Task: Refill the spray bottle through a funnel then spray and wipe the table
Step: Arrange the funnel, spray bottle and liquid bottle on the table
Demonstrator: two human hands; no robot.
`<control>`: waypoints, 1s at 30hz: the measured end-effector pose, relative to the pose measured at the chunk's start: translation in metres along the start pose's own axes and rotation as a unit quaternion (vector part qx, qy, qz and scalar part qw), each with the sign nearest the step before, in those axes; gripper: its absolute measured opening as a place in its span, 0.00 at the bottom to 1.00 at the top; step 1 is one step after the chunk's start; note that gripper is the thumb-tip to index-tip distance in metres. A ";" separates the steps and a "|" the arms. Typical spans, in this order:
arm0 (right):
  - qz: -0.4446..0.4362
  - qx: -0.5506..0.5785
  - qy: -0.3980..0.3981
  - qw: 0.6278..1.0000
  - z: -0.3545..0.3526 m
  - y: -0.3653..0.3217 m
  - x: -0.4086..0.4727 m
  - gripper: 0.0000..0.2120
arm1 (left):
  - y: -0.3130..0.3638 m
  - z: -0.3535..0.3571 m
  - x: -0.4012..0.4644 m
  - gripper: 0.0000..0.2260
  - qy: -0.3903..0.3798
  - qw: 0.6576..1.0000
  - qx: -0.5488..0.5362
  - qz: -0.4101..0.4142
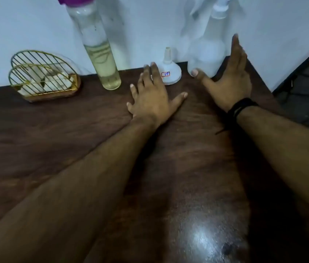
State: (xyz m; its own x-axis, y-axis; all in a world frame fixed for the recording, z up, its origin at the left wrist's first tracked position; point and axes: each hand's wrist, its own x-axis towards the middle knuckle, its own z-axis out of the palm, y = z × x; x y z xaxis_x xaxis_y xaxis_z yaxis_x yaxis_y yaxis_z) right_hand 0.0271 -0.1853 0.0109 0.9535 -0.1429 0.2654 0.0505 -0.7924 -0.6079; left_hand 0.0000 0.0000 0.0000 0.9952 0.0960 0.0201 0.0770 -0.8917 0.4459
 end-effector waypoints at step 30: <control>-0.080 0.158 -0.014 0.984 -0.060 0.037 -0.127 0.38 | -0.016 -0.006 -0.152 0.37 0.056 0.998 0.030 0.000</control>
State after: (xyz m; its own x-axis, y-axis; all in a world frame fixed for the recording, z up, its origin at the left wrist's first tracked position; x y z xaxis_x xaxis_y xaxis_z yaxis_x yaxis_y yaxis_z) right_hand -0.1095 -0.2318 -0.0003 0.9333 -0.0116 0.3590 0.2866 -0.5783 -0.7638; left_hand -0.1527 0.0023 -0.0043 0.9825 0.1417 0.1210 0.0839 -0.9162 0.3917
